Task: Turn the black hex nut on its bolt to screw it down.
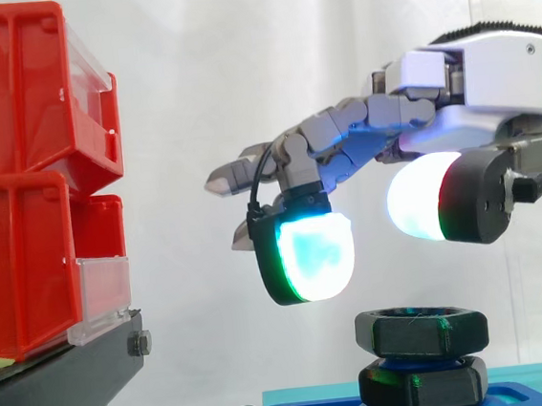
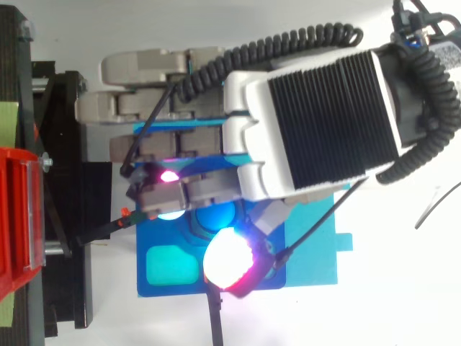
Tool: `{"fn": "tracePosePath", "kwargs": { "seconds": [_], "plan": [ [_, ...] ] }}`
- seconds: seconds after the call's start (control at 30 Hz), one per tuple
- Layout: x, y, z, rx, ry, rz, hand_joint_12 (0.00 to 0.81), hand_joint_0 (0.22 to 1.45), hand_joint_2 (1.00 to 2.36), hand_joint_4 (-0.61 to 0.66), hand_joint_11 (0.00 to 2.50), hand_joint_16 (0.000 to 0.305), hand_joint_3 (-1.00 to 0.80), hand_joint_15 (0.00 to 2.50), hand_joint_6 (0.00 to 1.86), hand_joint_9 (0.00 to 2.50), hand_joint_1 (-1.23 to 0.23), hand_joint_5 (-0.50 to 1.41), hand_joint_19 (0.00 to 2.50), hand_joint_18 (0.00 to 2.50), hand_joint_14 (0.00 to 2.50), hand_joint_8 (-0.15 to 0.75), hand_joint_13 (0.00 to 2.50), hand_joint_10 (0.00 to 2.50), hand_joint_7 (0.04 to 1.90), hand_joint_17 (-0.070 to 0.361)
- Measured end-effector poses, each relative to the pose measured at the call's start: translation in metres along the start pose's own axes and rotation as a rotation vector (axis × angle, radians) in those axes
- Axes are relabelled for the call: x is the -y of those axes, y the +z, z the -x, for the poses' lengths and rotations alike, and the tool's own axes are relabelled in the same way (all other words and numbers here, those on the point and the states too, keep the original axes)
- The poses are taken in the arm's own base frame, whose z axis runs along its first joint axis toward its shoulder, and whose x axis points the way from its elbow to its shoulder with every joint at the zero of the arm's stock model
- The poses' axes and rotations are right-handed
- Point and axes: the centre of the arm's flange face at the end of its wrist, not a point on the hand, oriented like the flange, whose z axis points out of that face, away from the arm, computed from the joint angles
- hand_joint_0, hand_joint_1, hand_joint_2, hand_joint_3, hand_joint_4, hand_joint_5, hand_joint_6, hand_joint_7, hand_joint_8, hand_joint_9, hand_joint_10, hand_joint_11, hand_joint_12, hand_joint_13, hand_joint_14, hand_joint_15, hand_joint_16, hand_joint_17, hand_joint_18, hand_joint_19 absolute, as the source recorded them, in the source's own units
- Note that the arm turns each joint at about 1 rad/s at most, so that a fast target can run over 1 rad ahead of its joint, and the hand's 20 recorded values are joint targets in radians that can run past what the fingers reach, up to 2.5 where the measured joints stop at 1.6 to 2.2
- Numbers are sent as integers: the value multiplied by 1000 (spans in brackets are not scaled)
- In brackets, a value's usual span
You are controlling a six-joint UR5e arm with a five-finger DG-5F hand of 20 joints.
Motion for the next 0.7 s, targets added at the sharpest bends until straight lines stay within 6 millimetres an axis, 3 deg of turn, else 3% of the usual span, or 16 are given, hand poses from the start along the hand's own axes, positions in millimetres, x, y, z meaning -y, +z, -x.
{"fn": "tracePosePath", "kwargs": {
  "seconds": [0.33,0.47,0.7],
  "plan": [
    [-44,22,1,-18,-11,4,301,490,1000,108,29,44,-500,0,505,665,-128,-59,100,25,0,181,217,0,981,98],
    [-59,26,-1,-38,-6,13,289,508,1000,72,42,42,-500,0,505,702,-114,-17,101,17,0,177,215,0,1247,95],
    [-72,27,-4,-73,-6,22,286,513,1000,46,48,41,-500,0,503,710,-127,-5,101,26,0,173,224,3,1375,93]
  ]
}}
